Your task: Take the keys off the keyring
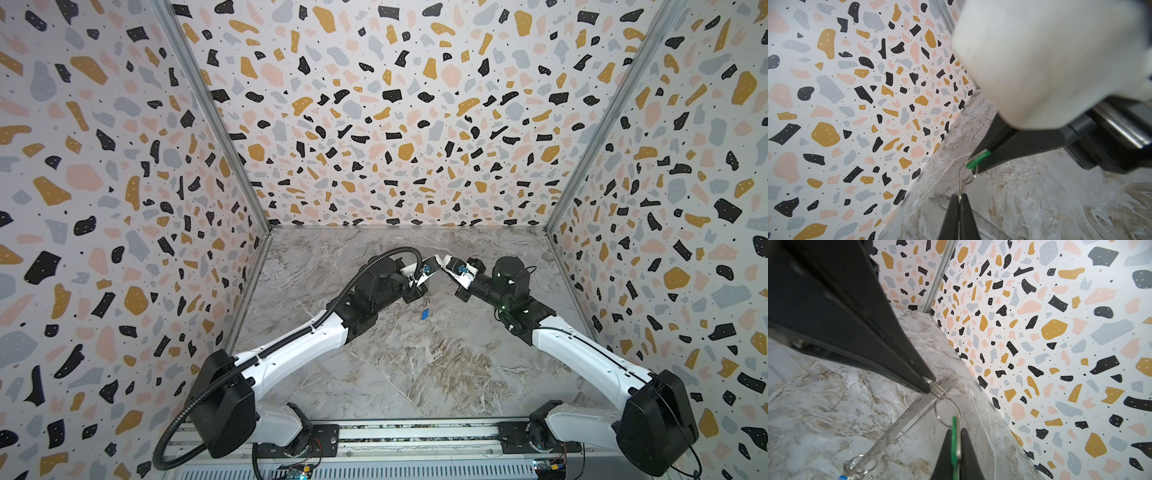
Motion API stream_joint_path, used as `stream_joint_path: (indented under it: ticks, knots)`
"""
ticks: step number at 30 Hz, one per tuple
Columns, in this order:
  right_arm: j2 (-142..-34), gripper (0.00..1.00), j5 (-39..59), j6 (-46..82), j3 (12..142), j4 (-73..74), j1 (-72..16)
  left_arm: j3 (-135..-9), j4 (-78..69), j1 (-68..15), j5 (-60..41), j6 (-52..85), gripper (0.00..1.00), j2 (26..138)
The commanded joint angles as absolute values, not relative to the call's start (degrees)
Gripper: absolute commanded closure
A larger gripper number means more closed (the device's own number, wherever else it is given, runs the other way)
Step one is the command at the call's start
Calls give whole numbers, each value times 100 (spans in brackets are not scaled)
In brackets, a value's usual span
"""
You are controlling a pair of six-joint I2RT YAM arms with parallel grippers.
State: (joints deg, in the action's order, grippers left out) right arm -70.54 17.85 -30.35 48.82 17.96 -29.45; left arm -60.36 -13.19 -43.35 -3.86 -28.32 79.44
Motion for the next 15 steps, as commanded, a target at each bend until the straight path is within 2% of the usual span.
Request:
stream_joint_path:
  ticks: [1,15]
  knots:
    - [-6803,100,1458,-3141,5124,2004,-2957,-6321,-1238,-4279,-224,-2682,100,7990]
    - [-6570,100,948,-3633,4969,2409,-3151,-6876,-477,-4189,-726,-2353,100,8434]
